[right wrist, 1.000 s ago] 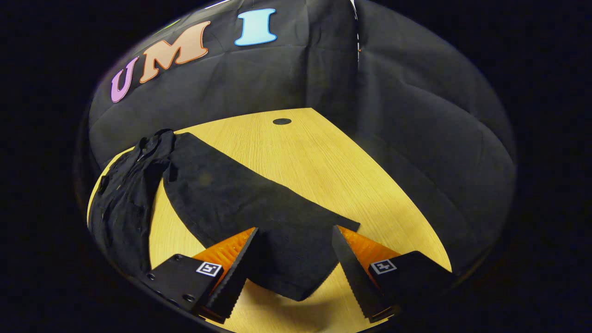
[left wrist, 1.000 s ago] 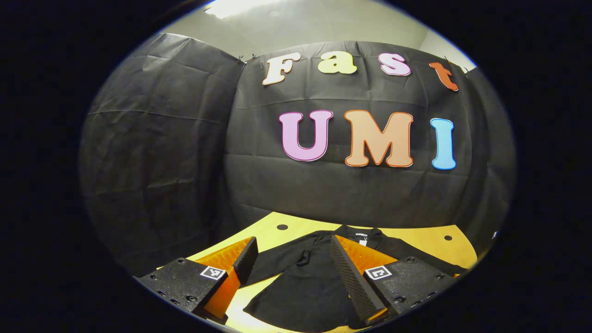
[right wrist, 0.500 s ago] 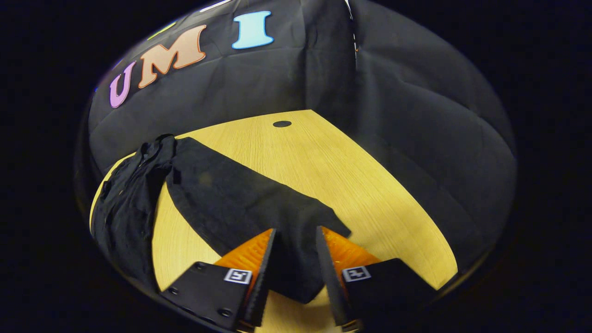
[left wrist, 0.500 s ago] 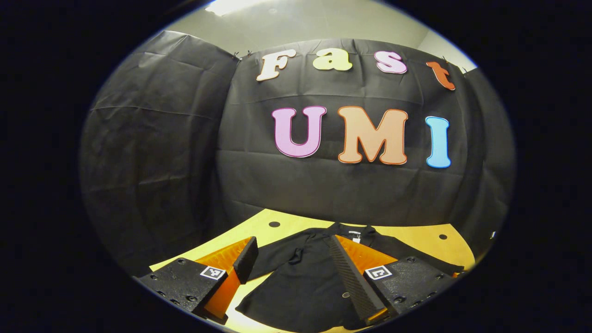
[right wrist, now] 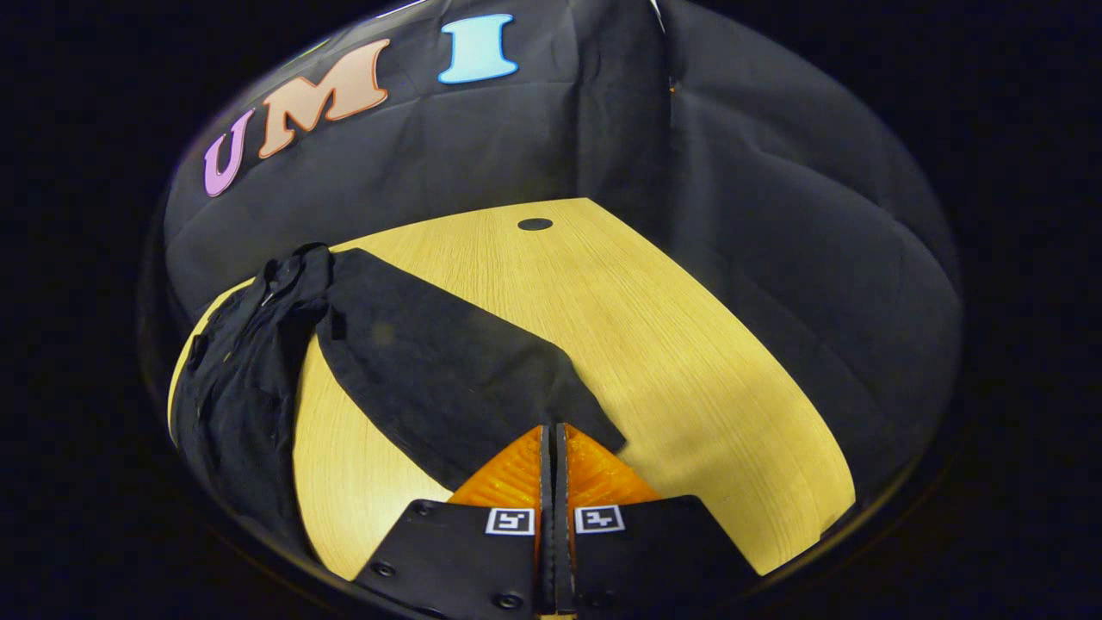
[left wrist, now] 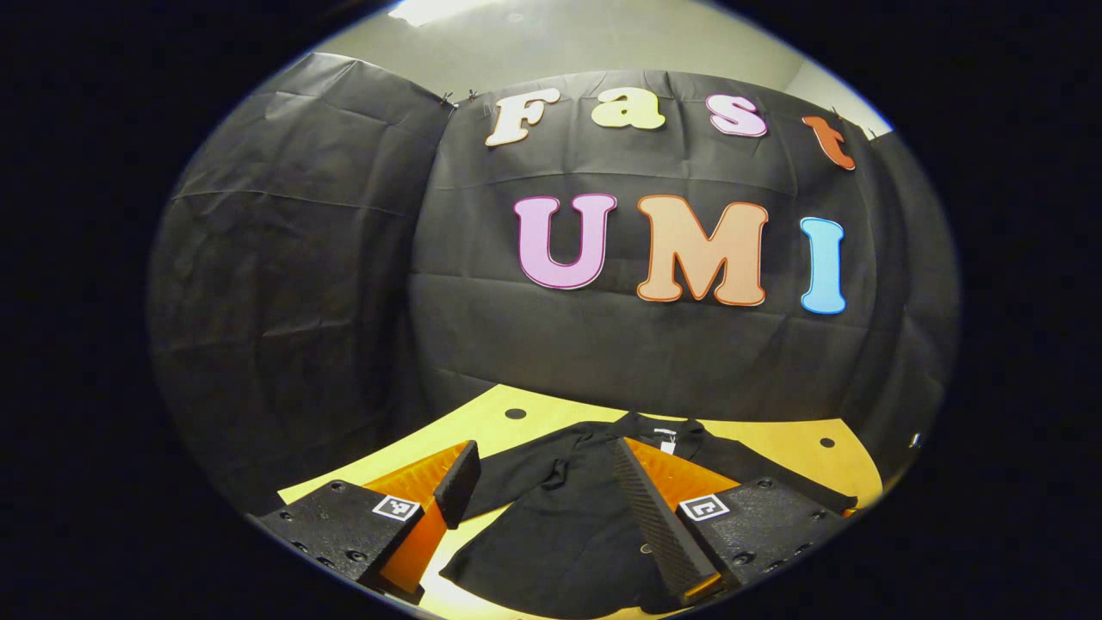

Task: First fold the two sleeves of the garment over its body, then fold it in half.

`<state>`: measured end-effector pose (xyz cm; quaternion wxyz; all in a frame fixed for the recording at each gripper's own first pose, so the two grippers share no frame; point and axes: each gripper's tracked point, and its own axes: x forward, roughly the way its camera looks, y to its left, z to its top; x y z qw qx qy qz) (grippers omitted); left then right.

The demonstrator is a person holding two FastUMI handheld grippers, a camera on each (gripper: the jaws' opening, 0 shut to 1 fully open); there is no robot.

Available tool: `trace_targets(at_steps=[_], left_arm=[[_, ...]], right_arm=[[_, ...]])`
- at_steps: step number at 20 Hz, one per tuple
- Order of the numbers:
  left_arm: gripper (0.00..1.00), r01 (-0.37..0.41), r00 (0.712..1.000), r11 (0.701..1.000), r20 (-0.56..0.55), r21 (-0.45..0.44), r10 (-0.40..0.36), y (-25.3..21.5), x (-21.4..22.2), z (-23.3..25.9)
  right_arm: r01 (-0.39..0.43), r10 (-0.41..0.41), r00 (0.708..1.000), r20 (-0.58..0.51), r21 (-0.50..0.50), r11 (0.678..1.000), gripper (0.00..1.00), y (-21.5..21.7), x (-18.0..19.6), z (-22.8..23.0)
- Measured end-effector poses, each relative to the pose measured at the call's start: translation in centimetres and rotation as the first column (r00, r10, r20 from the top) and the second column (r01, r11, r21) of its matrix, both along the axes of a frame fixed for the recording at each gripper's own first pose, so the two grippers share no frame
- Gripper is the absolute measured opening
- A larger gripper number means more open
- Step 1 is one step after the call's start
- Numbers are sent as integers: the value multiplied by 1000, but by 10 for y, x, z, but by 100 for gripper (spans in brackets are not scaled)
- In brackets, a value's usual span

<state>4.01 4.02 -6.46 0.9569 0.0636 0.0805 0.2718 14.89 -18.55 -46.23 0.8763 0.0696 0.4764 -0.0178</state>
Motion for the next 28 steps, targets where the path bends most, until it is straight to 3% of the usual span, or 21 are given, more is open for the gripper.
trace_targets(at_steps=[3, 7, 15, 20, 24, 27, 28], left_arm=[[93, -10, 1000, 1000, 3, -2, 10, 1, -4, 1], [92, -35, 999, 999, 10, 24, 34, 6, -12, 8], [92, -64, 998, 998, 15, -7, 65, 21, -35, 9], [92, -63, 998, 998, 10, -6, 63, 49, -50, 13], [92, -48, 999, 999, 24, -4, 48, 83, -54, 26], [92, -38, 999, 999, 25, -3, 38, 111, -57, 35], [93, -38, 999, 999, 23, 0, 38, 120, -58, 36]], right_arm=[[3, -2, 1000, -12, 37, 999, 2, 1, 3, 5], [11, -13, 999, 50, 50, 999, 3, 1, 17, 30], [-8, -22, 977, 211, 142, 990, 3, 35, 89, 112], [-55, -4, 938, 346, 161, 985, 2, 89, 133, 178], [-95, 2, 907, 422, 201, 975, 6, 160, 156, 228], [-133, 22, 890, 454, 213, 968, 2, 210, 173, 249], [-143, 26, 883, 469, 216, 966, 7, 226, 180, 256]])
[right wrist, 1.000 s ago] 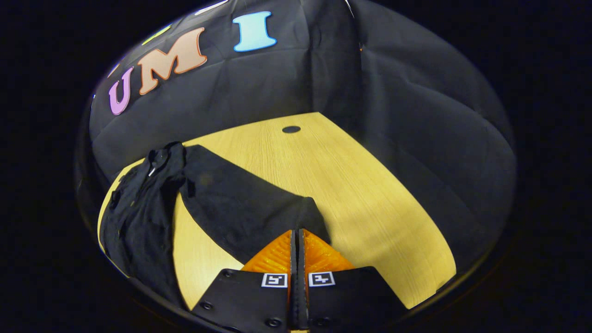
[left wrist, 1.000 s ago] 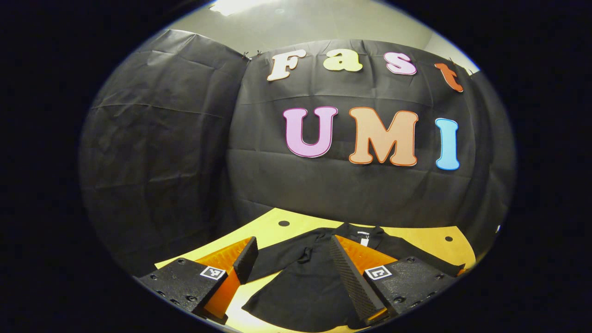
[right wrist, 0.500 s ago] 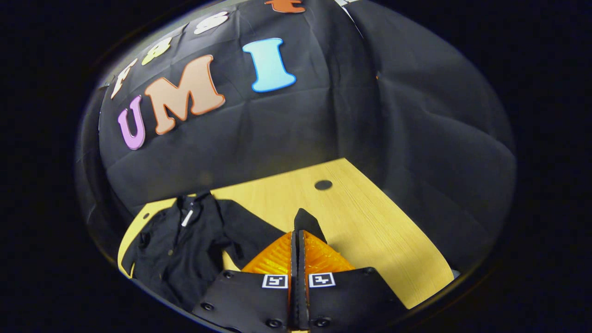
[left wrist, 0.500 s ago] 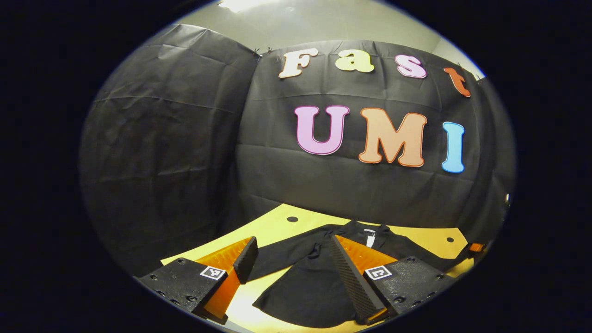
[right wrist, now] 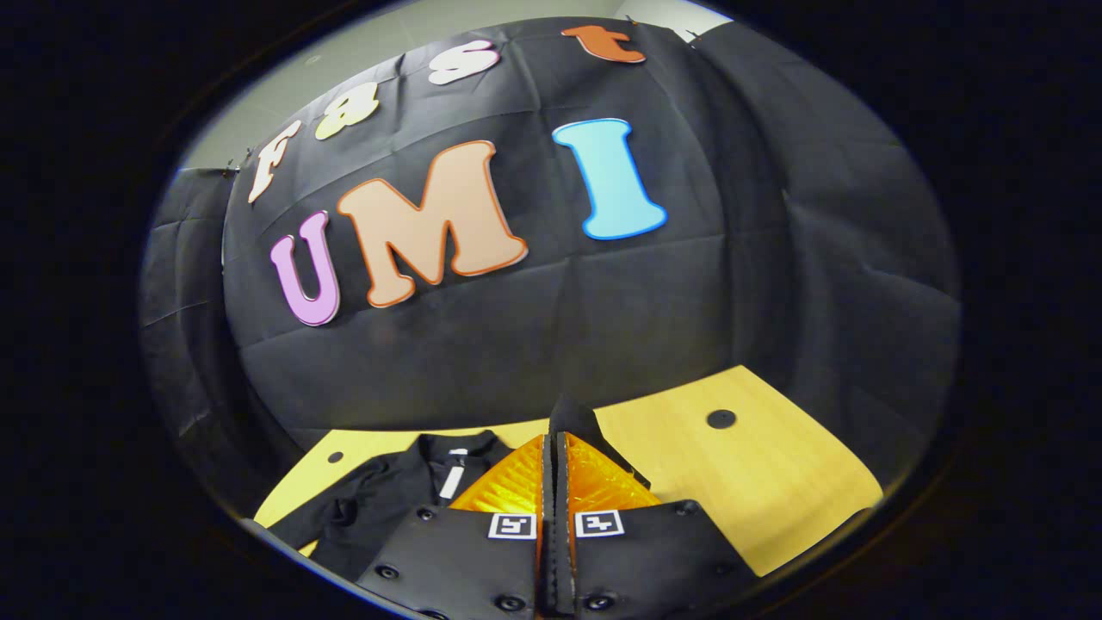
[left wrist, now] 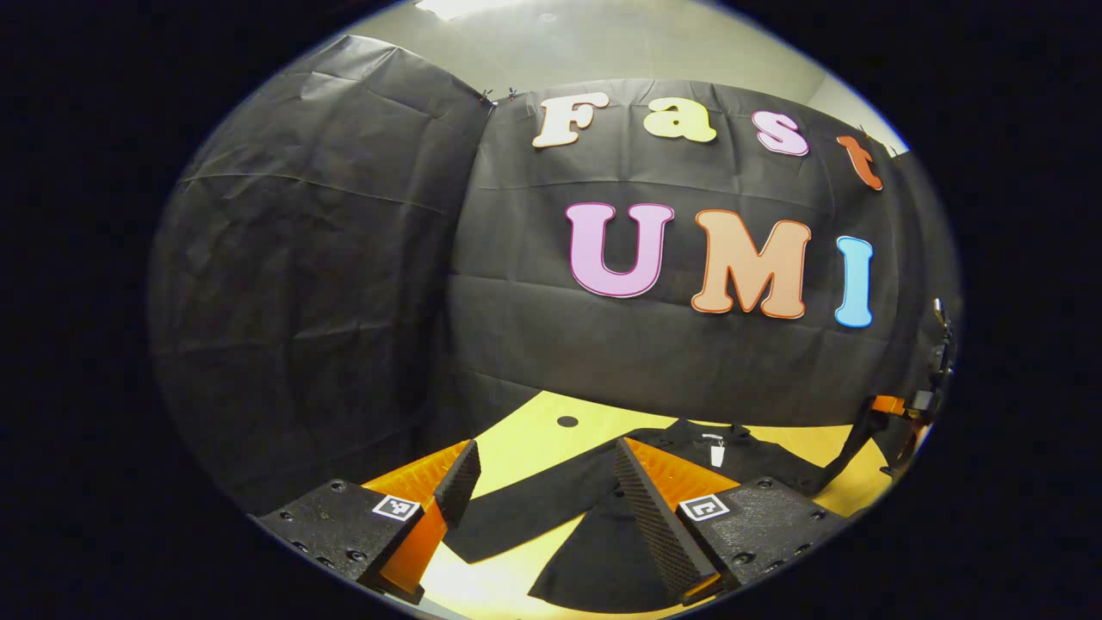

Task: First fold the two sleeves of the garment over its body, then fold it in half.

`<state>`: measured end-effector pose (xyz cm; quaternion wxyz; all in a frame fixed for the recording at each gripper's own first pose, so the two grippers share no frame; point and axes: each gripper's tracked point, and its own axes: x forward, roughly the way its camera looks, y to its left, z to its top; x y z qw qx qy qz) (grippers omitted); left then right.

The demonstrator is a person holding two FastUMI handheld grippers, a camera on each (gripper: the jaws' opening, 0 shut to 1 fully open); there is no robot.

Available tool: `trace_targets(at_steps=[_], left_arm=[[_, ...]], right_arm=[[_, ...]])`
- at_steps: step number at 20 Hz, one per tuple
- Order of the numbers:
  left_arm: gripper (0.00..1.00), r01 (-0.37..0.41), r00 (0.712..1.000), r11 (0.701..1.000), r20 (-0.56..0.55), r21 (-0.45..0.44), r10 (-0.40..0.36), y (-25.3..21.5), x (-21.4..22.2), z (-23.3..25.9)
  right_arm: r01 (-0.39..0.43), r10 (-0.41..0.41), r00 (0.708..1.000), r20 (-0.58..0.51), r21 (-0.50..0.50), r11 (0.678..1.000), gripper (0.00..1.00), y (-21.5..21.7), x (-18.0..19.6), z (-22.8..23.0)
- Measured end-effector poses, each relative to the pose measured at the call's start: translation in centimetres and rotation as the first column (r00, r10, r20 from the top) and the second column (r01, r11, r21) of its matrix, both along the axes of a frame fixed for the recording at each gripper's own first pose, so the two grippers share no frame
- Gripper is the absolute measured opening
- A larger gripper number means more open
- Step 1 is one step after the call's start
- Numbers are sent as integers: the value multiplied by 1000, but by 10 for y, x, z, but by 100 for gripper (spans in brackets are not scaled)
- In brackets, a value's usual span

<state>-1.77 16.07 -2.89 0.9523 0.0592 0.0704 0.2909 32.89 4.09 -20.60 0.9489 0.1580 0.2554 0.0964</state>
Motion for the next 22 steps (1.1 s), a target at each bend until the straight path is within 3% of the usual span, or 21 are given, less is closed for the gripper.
trace_targets(at_steps=[1, 4, 9, 11, 14, 22], left_arm=[[92, -4, 1000, 1000, -1, 2, 4, 11, -1, 2], [92, -11, 1000, 1000, 2, -1, 11, 38, -8, 8], [92, -38, 999, 999, -2, -12, 38, 76, -19, 9], [93, -46, 999, 999, -3, -13, 46, 88, -21, 10], [92, -47, 999, 999, -10, -15, 47, 101, -20, 9], [92, -68, 996, 998, -60, -3, 68, 126, -28, -4]], right_arm=[[-5, 5, 1000, 14, 9, 1000, 2, 15, 5, 7], [-32, 30, 999, 43, 49, 998, 5, 66, 21, 25], [-112, 104, 991, 88, 82, 990, 2, 157, 36, 41], [-129, 120, 989, 86, 107, 986, 5, 185, 38, 37], [-163, 152, 985, 80, 140, 977, 2, 224, 36, 27], [-270, 281, 960, -3, 271, 924, 2, 312, 5, -28]])
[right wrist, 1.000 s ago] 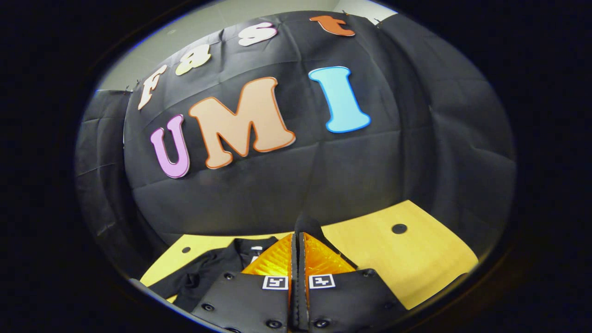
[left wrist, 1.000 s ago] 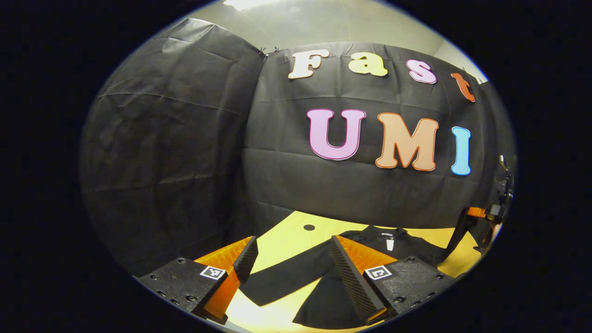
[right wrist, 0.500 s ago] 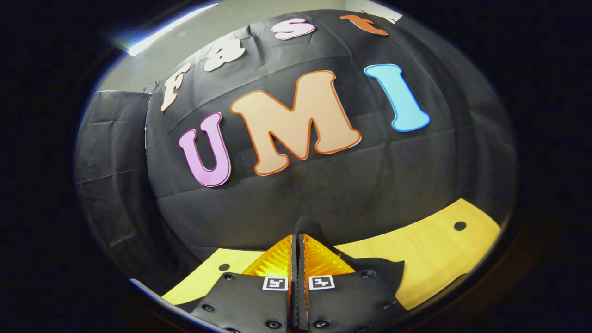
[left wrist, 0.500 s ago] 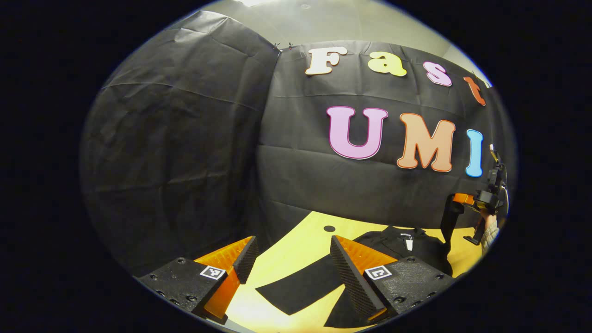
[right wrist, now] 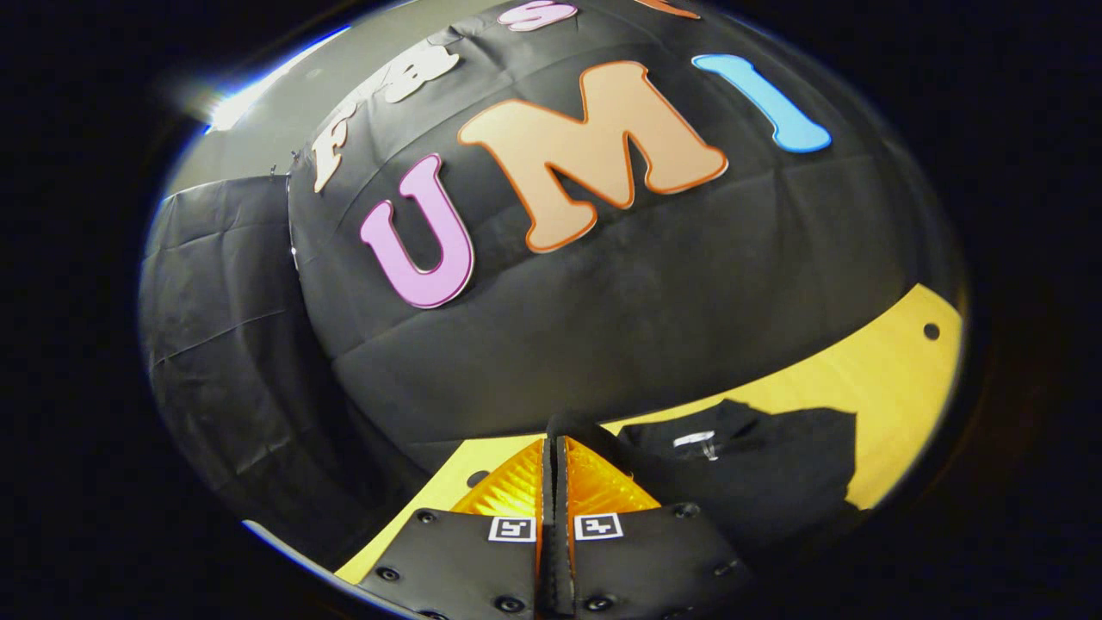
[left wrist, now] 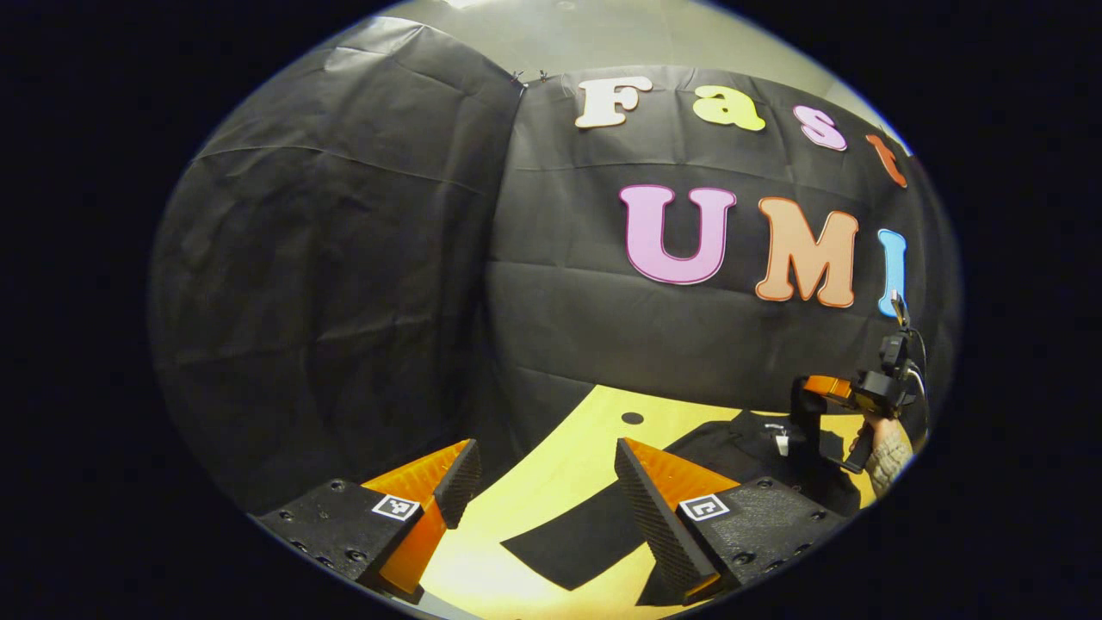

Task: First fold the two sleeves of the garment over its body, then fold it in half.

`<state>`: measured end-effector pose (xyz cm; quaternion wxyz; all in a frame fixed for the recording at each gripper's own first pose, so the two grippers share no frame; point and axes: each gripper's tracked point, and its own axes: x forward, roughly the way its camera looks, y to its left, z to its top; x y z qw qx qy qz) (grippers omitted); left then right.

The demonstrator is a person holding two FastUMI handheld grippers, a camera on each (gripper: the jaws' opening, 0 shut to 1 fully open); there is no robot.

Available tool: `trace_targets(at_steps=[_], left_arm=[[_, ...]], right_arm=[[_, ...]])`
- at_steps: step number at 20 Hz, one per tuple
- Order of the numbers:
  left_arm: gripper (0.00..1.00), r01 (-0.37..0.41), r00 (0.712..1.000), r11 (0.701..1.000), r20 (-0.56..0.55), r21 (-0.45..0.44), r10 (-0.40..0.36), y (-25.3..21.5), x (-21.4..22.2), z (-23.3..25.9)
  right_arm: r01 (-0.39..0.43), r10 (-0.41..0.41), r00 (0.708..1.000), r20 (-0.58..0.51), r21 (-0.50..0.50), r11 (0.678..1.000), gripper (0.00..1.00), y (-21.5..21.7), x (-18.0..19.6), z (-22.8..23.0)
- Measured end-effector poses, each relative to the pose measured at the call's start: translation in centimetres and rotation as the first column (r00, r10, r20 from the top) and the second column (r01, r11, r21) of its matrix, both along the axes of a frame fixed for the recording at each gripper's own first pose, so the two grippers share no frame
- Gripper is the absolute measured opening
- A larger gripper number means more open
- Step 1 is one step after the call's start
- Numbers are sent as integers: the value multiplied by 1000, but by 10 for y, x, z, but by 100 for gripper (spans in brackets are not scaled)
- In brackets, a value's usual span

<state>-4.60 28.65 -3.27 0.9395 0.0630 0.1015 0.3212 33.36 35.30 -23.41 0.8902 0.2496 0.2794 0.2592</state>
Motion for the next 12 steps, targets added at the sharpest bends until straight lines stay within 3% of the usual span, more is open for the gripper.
trace_targets(at_steps=[4, 12], left_arm=[[92, -12, 1000, 1000, -19, -6, 12, 7, -8, -7], [92, -32, 997, 999, -77, -16, 31, 14, -20, -26]], right_arm=[[-27, 28, 999, -42, 16, 1000, 5, 29, -11, -27], [-13, 22, 986, -166, 52, 999, 2, 56, -15, -81]])
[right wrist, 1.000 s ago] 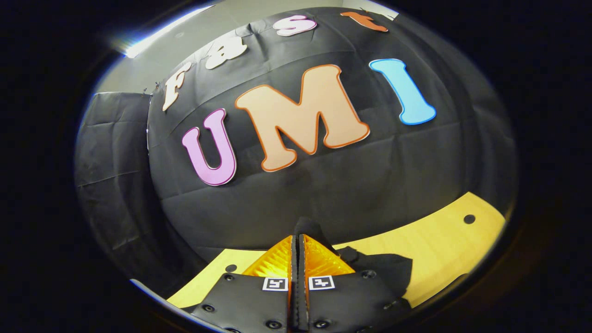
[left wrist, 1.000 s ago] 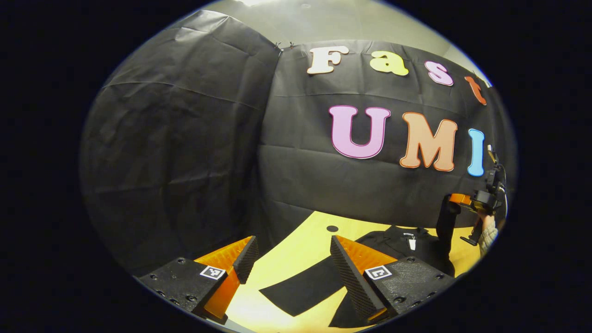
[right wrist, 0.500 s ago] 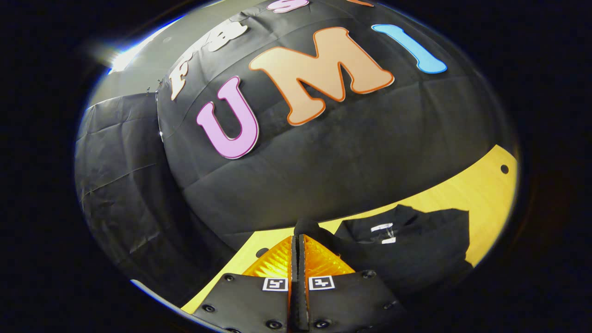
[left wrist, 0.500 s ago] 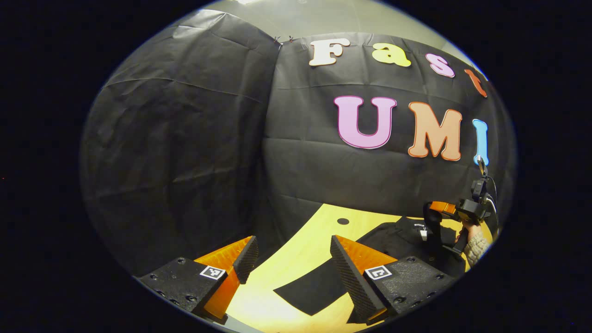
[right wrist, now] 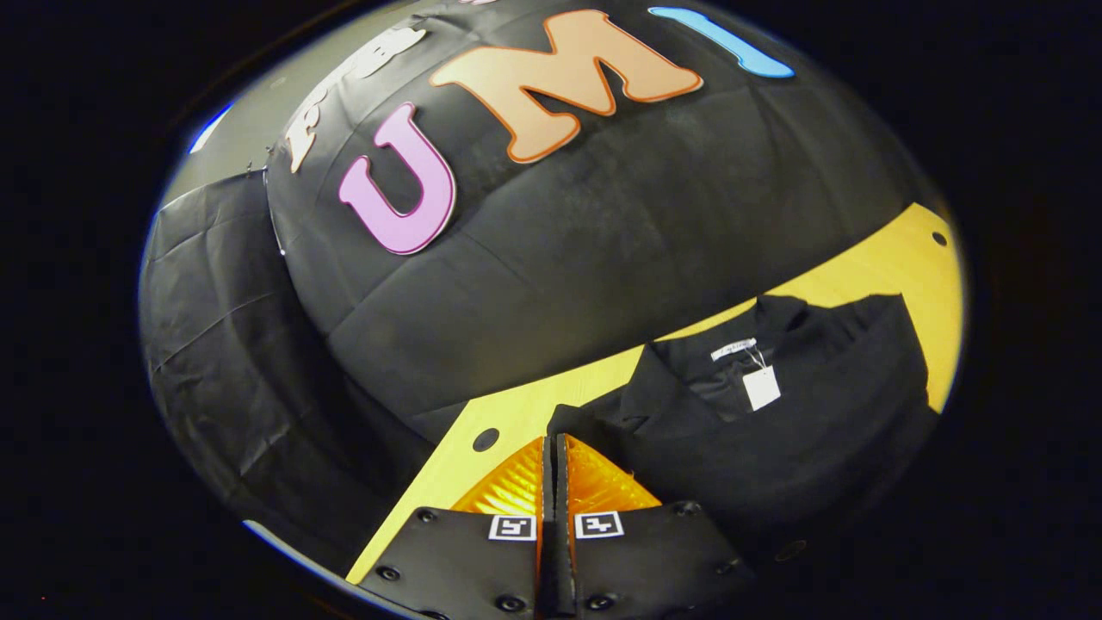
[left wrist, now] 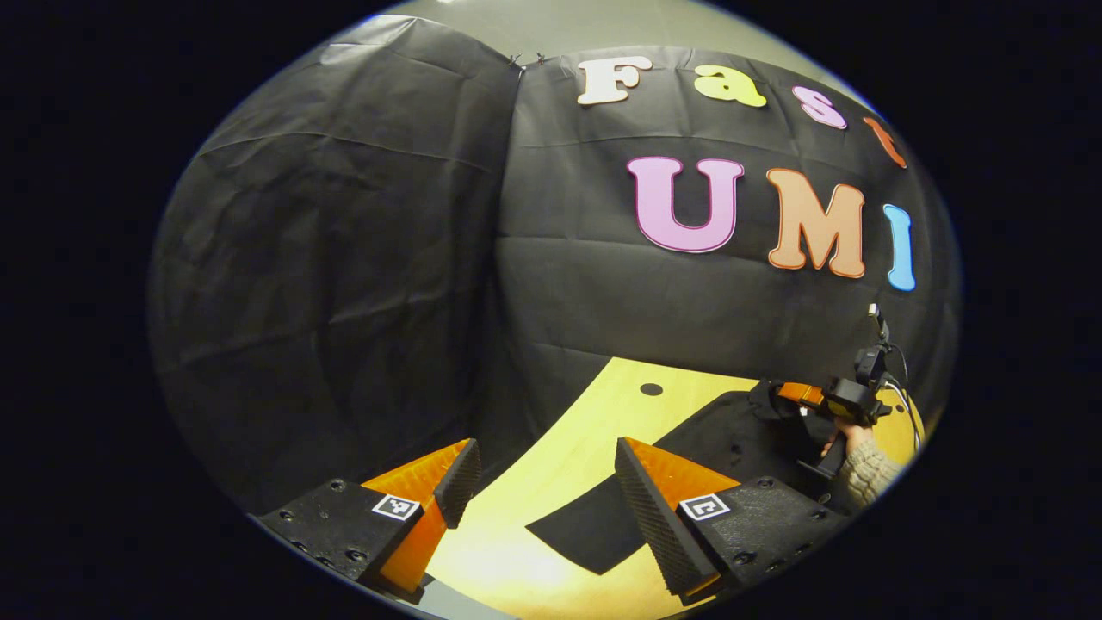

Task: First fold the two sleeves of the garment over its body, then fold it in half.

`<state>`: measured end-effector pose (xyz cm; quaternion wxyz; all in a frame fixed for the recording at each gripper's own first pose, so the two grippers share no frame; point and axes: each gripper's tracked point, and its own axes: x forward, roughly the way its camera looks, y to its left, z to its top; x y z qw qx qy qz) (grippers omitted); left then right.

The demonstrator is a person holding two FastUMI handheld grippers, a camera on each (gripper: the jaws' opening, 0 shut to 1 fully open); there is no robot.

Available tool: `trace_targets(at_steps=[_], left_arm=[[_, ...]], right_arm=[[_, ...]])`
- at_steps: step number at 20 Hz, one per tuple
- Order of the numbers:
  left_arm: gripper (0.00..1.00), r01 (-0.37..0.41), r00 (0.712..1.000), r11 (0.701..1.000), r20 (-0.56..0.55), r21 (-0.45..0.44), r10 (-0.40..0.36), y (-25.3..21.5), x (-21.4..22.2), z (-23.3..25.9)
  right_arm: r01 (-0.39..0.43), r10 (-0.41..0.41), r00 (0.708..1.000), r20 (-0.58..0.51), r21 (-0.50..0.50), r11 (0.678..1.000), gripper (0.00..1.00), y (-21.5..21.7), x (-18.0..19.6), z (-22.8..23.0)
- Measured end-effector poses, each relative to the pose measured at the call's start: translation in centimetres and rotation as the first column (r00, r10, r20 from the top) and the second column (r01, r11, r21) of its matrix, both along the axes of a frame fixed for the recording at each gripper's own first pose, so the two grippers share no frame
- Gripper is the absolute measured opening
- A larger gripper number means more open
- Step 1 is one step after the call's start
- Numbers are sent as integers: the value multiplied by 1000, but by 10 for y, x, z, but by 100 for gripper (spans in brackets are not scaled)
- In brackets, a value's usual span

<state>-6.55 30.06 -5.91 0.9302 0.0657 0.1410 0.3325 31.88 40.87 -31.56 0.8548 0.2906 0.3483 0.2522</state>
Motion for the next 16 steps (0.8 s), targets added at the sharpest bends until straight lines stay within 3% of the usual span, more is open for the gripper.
trace_targets(at_steps=[2, 3, 4, 5, 9, 10, 16], left_arm=[[92, -1, 1000, 1000, -8, 2, 1, 0, -3, -3], [92, -1, 1000, 1000, -12, 1, 1, 0, -4, -3], [92, -1, 1000, 1000, -16, -2, 1, 0, -3, -5], [92, 0, 1000, 1000, -17, -4, 0, 0, -4, -6], [93, 12, 1000, 1000, -10, -22, -13, -3, 3, -9], [94, 16, 1000, 1000, -11, -27, -17, -4, 5, -11], [94, 49, 998, 998, -23, -42, -50, -7, 12, -24]], right_arm=[[2, -2, 1000, -5, 8, 1000, 3, 1, 4, -5], [0, 0, 1000, 4, 14, 1000, 7, 4, 2, -4], [-10, 10, 1000, 14, 33, 999, 0, 6, -1, -3], [-15, 14, 1000, 24, 37, 999, 12, 7, -1, -2], [-17, 21, 997, 80, -50, 999, 87, 0, 7, 2], [-21, 27, 995, 97, -65, 998, 96, -4, 6, 6], [14, 25, 975, 222, -173, 985, 98, -60, 8, 44]])
